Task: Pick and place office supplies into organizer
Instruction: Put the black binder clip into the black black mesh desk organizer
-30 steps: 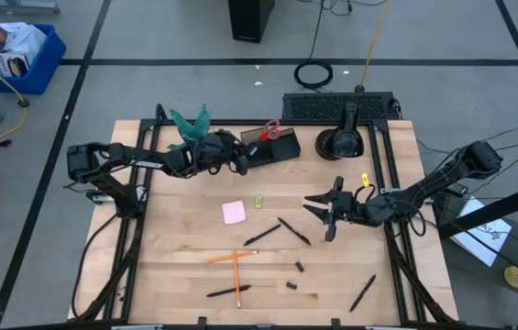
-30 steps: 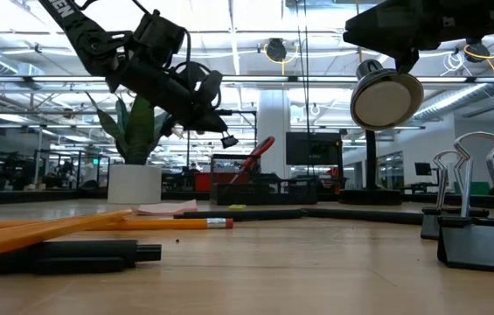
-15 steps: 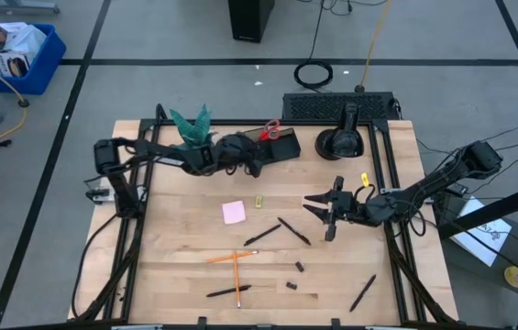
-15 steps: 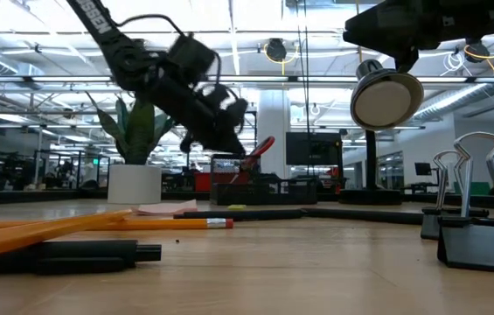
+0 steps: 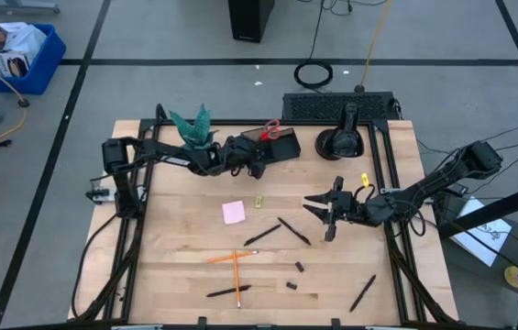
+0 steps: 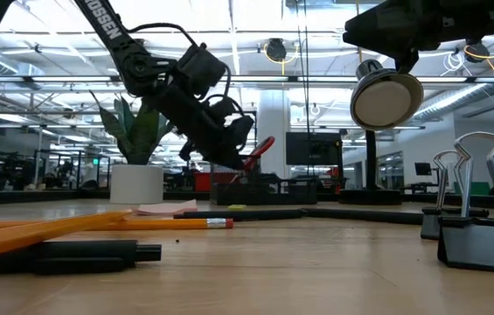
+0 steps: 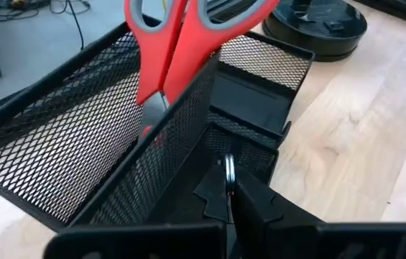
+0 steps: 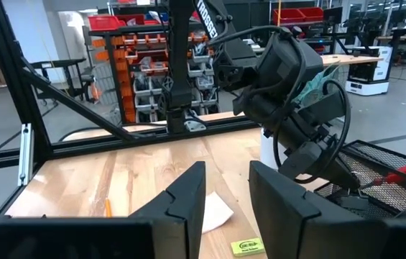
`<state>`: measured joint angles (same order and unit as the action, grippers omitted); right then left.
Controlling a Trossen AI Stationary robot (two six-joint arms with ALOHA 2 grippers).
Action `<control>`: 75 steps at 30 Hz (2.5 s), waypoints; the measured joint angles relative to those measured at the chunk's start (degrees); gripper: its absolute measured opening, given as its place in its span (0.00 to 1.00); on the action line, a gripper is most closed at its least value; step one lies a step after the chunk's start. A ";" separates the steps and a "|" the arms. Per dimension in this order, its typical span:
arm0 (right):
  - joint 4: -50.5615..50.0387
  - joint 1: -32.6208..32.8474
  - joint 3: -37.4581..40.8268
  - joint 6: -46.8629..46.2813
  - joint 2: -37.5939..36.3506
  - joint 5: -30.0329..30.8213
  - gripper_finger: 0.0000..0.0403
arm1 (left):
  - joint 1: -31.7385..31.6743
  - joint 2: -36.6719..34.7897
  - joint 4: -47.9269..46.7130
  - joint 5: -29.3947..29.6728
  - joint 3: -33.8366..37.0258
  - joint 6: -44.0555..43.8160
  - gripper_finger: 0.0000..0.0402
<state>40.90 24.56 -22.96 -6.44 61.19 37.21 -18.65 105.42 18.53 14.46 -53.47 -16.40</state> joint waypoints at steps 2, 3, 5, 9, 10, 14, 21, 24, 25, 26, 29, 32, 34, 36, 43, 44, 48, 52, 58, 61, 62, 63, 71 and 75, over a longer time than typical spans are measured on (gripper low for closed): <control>-0.02 0.00 0.00 0.01 0.00 0.00 0.25 | 0.00 -0.01 -0.56 0.66 0.00 -0.53 0.03; -0.02 0.00 0.00 0.00 0.00 0.00 0.25 | 0.00 -0.01 -0.87 0.71 0.00 -1.09 0.06; 0.00 0.02 0.00 0.01 0.00 0.00 0.25 | 0.00 -0.01 -0.83 0.63 0.00 -2.01 0.12; 0.00 0.02 0.00 0.00 0.00 -0.02 0.25 | 0.43 -0.01 -0.88 0.63 0.00 -3.13 0.26; 0.00 0.02 0.00 0.01 0.00 -0.02 0.25 | 0.58 -0.01 -0.87 0.61 0.00 -3.32 0.29; 0.00 0.02 0.00 0.01 0.00 -0.02 0.25 | 1.36 -0.27 -0.97 0.59 0.02 -3.41 0.39; -1.14 0.02 0.00 0.02 0.00 -0.02 0.25 | 3.51 -5.82 -6.61 0.57 0.06 -2.84 0.44; -1.74 0.02 0.01 -0.34 0.00 -0.02 0.25 | 4.65 -10.08 -9.87 0.71 0.04 -1.72 0.44; -1.82 0.02 0.02 -0.37 0.02 -0.03 0.25 | 5.10 -11.69 -11.53 0.85 0.04 -1.55 0.44; -1.90 0.02 0.02 -0.37 0.02 -0.02 0.25 | 5.61 -13.05 -12.98 0.87 0.04 -1.49 0.44; -2.55 0.05 0.02 -0.42 0.02 -0.05 0.25 | 7.89 -17.25 -16.46 0.58 0.07 -1.46 0.44; -4.47 0.39 0.02 -0.83 0.02 -1.73 0.25 | 11.42 -21.29 -19.16 0.63 0.02 -1.36 0.44; -6.31 0.69 0.04 -1.78 0.02 -3.46 0.25 | 14.58 -23.58 -21.70 0.89 0.04 -0.60 0.44; -8.36 0.69 0.04 -4.92 0.02 -4.75 0.25 | 17.91 -24.87 -23.11 1.77 0.04 -0.42 0.44; -19.62 5.83 0.04 -18.53 0.04 -6.71 0.25 | 32.18 -25.93 -24.73 11.99 0.52 -0.44 0.44; -20.11 7.25 0.04 -20.43 0.04 -5.77 0.25 | 34.12 -25.93 -24.51 13.83 0.78 -0.86 0.44; -18.84 13.47 -1.18 -24.61 0.40 -5.73 0.25 | 40.53 -25.93 -24.37 21.87 2.10 -4.18 0.44; -18.83 19.35 -5.00 -24.72 3.02 -2.19 0.25 | 45.30 -25.91 -24.36 28.26 3.27 -6.58 0.44; -20.97 26.67 -16.62 -24.67 12.20 2.02 0.25 | 49.04 -25.91 -24.32 29.31 3.50 -9.74 0.44; -28.30 29.78 -25.02 -28.94 18.12 4.49 0.25 | 50.64 -25.91 -24.31 29.31 3.50 -9.73 0.44; -31.31 30.55 -28.11 -31.21 20.17 5.43 0.25 | 51.14 -25.91 -24.31 29.31 3.50 -9.81 0.44; -34.77 31.23 -31.47 -33.61 22.41 6.51 0.25 | 51.58 -25.91 -24.31 29.31 3.50 -9.90 0.44; -71.02 30.10 -58.31 -48.19 39.56 9.12 0.25 | 54.15 -25.91 -24.32 29.28 3.50 -9.44 0.44; -89.03 28.99 -61.11 -62.45 43.71 5.17 0.25 | 55.24 -25.91 -24.33 29.28 3.50 -9.16 0.44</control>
<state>-48.13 53.54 -84.07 -68.88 104.90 42.38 36.59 79.50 -5.80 43.75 -49.98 -25.57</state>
